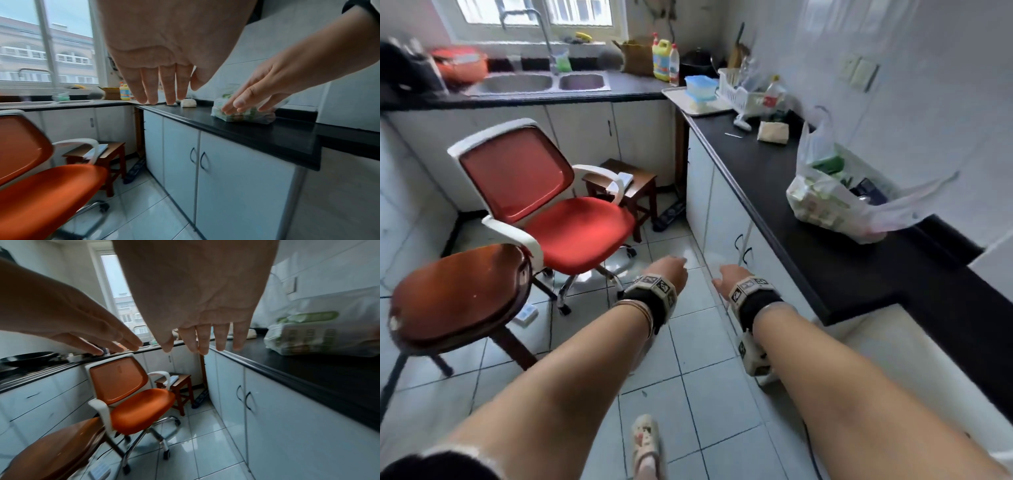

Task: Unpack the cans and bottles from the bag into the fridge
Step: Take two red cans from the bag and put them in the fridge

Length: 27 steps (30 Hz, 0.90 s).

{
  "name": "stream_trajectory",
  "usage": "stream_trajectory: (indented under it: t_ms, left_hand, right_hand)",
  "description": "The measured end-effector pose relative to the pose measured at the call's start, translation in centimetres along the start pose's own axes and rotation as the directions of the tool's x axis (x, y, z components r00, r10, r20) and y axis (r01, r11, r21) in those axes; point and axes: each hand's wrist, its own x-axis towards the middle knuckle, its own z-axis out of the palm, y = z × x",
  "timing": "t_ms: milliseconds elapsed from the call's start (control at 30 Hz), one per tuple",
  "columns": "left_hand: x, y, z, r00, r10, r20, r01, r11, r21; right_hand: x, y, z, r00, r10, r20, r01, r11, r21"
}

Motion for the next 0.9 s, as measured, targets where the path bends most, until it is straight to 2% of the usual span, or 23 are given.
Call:
stream_trajectory:
  t_ms: [200, 400, 600, 667, 767, 900]
  left_hand:
    - [10.4, 6.1, -1.6, 0.974, 0.224, 0.02, -0.224, 0.974, 0.02]
    - [20.1, 12.3, -5.1, 0.911, 0.412, -0.01, -0.411, 0.911, 0.036]
    - [27.5, 18.3, -6.8, 0.843, 0.537, 0.005, -0.537, 0.843, 0.038]
    - [29.7, 20.6, -7.2, 0.817, 0.577, -0.008, -0.576, 0.817, 0.029]
    - [33.1, 24.5, -7.7, 0.779, 0.626, 0.035, -0.627, 0.779, 0.02]
    - [37.1, 29.2, -7.5, 0.768, 0.64, 0.038, -0.64, 0.768, -0.002]
  right_hand:
    - [5.6, 6.3, -4.6, 0.981, 0.19, -0.024, -0.189, 0.981, 0.034]
    - [11.4, 11.5, -10.6, 0.936, 0.341, -0.091, -0.332, 0.938, 0.1]
    - [15.0, 16.3, -14.1, 0.869, 0.468, -0.162, -0.444, 0.881, 0.164]
    - [16.1, 18.5, -15.2, 0.836, 0.512, -0.2, -0.473, 0.855, 0.21]
    - [17.5, 22.1, -17.3, 0.784, 0.573, -0.239, -0.524, 0.817, 0.241]
    - [19.7, 27.8, -19.0, 0.718, 0.641, -0.27, -0.567, 0.764, 0.307]
